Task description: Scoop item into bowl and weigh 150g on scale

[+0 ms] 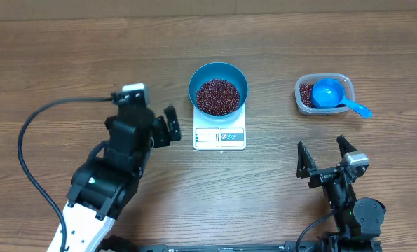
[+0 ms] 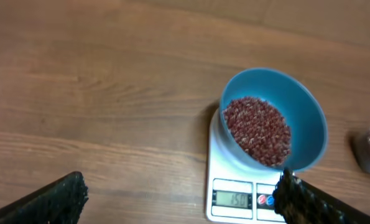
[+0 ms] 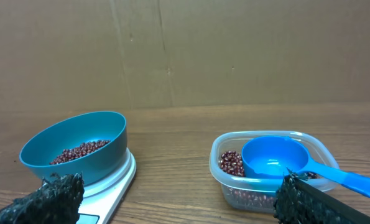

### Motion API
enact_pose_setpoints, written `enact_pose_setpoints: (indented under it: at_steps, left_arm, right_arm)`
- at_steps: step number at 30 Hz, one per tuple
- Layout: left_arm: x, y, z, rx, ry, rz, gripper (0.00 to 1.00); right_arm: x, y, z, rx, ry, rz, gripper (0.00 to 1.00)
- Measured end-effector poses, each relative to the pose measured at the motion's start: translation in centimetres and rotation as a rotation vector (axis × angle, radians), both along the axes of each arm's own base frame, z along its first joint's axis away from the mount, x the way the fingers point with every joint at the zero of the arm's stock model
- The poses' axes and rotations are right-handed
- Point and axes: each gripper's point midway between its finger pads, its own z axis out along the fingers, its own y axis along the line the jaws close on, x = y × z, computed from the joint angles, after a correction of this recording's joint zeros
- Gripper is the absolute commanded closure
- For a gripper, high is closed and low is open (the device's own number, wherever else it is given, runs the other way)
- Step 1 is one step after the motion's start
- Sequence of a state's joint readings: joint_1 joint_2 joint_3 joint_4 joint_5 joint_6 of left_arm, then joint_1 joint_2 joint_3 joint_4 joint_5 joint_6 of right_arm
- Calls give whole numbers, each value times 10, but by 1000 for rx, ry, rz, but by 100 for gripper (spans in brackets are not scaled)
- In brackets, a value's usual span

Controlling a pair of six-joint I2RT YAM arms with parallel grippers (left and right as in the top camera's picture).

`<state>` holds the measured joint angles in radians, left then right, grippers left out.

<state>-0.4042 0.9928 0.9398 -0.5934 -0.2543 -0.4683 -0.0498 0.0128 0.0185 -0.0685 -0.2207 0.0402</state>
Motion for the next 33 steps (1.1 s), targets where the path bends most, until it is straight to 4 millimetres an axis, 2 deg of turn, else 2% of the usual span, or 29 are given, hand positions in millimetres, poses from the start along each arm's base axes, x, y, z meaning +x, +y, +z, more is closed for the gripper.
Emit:
enact_pose_setpoints:
  at_steps: [4,7,13,20,25,33]
  left_arm:
    - [5,8,-32,-66,-59,8,0]
    - [5,8,-43,-120,-148,-9,0]
    - [-8,13,-51,-188,-319,-23,0]
    - [-22,27,-69,-200,-373,0,0]
    - [-29,36,-73,-210,-435,23,0]
    - [-41,41,-92,-214,-460,26,0]
  right_arm:
    - [0,0,0,-1,0,0,0]
    - [0,0,0,-1,1,0,0]
    - [0,0,0,-1,2,0,0]
    - [0,0,0,-3,1,-1,0]
    - [0,0,0,-3,1,0,0]
    - [0,0,0,-3,1,0,0]
